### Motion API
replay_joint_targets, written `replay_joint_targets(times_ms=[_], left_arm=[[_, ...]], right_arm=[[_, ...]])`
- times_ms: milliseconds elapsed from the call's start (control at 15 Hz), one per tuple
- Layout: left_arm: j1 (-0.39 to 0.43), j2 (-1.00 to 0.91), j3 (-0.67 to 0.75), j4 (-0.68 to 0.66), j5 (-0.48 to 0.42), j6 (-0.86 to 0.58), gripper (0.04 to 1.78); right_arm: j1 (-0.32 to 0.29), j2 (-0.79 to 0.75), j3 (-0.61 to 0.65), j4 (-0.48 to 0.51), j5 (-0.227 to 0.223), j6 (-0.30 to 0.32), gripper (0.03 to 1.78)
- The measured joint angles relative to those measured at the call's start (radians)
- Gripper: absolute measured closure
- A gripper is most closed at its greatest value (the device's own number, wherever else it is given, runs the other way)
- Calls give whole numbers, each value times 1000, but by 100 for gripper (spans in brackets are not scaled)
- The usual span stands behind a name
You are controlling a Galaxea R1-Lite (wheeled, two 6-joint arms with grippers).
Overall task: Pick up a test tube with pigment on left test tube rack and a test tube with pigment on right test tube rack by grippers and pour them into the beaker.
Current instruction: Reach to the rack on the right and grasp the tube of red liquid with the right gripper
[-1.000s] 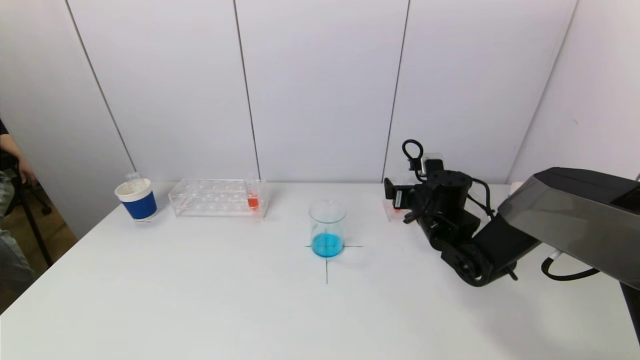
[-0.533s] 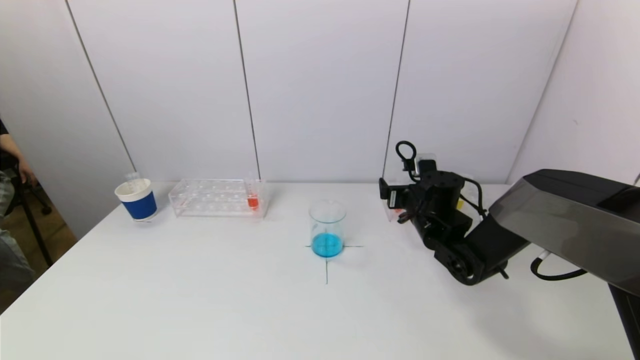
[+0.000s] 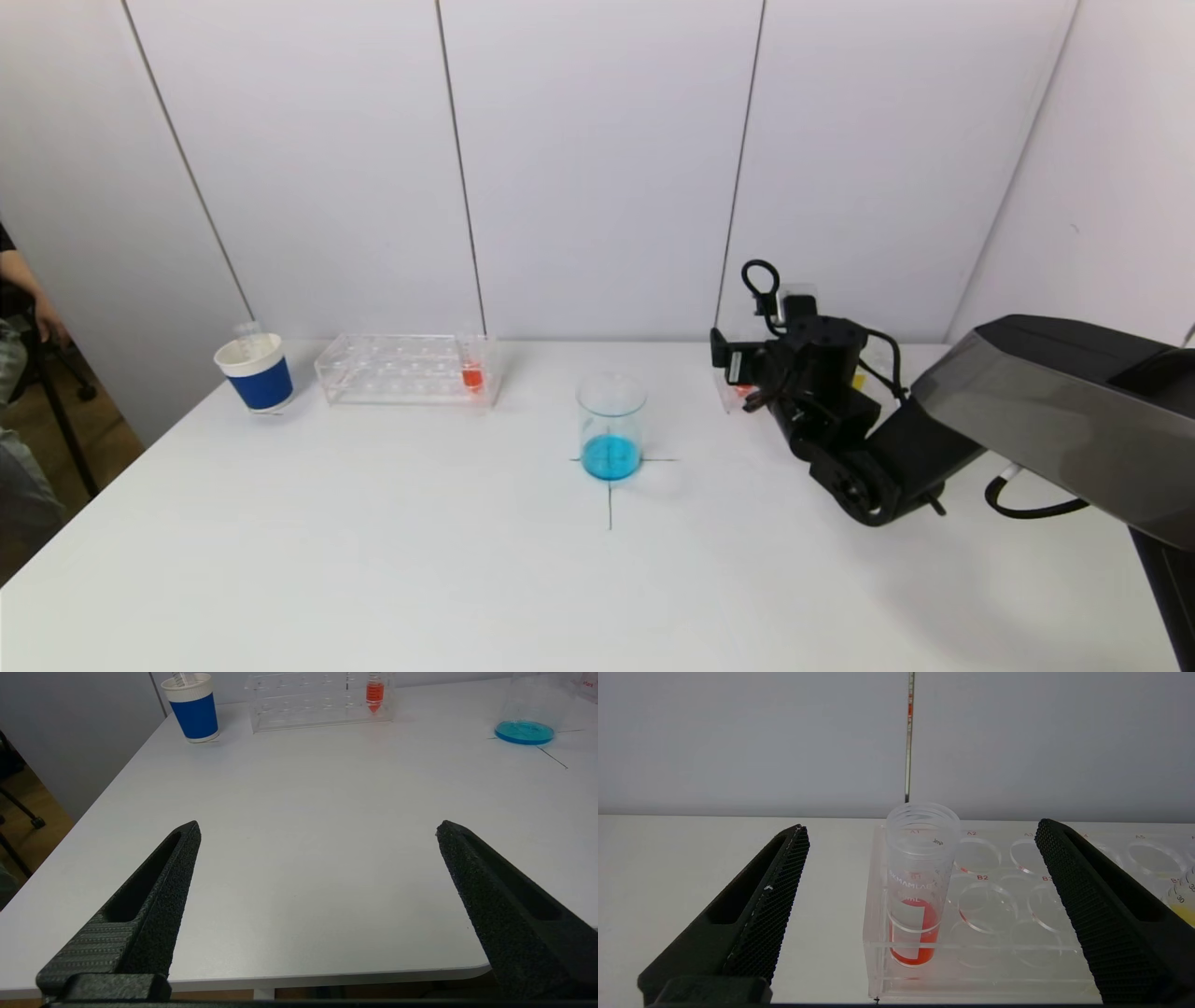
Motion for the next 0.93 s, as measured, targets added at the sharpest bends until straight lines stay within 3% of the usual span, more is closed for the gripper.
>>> replay_joint_targets(times_ms=[933], left_arm=[[0, 0, 0, 0, 0, 0, 6]], right_arm=[[4, 17, -23, -1, -3, 6, 5]])
